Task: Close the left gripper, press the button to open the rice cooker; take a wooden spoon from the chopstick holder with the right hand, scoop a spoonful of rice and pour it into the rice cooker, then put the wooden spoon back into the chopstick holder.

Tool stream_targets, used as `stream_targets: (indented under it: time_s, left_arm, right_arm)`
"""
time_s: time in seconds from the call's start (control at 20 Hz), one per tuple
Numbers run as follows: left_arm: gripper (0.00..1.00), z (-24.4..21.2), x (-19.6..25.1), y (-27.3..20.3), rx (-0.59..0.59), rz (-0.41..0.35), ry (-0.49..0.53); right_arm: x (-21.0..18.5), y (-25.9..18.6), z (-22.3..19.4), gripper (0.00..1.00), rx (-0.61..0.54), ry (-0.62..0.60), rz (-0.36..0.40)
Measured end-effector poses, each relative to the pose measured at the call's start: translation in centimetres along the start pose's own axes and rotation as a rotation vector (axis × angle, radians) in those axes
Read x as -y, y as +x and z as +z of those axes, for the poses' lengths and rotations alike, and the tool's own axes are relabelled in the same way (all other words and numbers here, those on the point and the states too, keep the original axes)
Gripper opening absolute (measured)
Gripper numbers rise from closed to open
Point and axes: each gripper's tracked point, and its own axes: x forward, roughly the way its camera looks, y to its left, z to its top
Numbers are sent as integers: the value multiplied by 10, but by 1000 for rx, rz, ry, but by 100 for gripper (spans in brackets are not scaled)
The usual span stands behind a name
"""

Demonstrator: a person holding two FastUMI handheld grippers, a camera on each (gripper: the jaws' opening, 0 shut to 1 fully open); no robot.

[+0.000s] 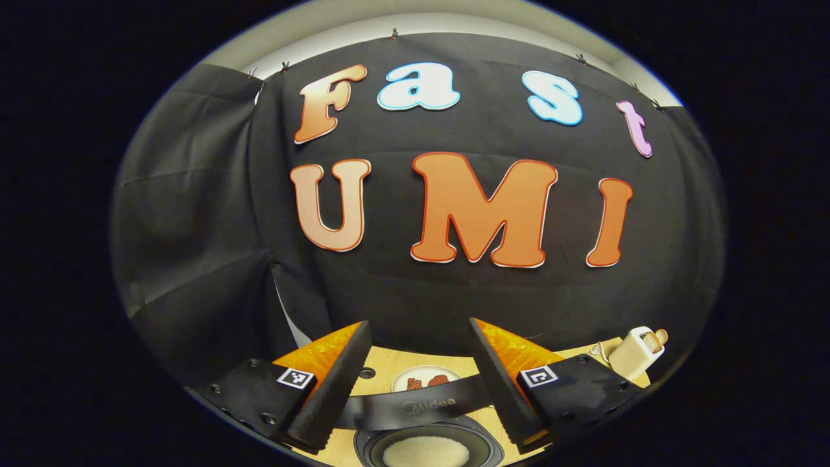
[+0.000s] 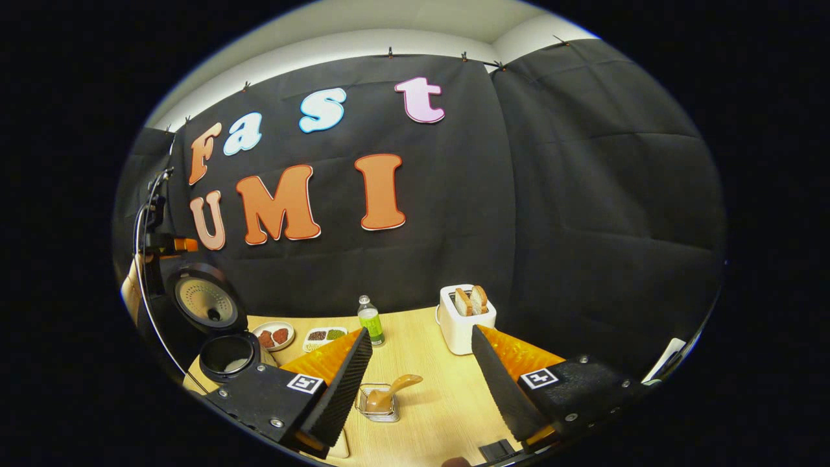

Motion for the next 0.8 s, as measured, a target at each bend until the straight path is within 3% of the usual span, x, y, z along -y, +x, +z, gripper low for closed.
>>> stream_targets:
  time_s: [0.3, 0.6, 0.8]
  left_arm:
    - [99, -31, -2, -5, -43, -2, -82]
    - [99, -57, 15, -50, -20, -47, -61]
    - [100, -95, 28, -90, -30, -38, -39]
  right_arm:
    - [12, -2, 11, 95, 27, 21, -14]
    - [6, -3, 15, 95, 40, 38, 23]
    - [-6, -3, 9, 95, 30, 40, 77]
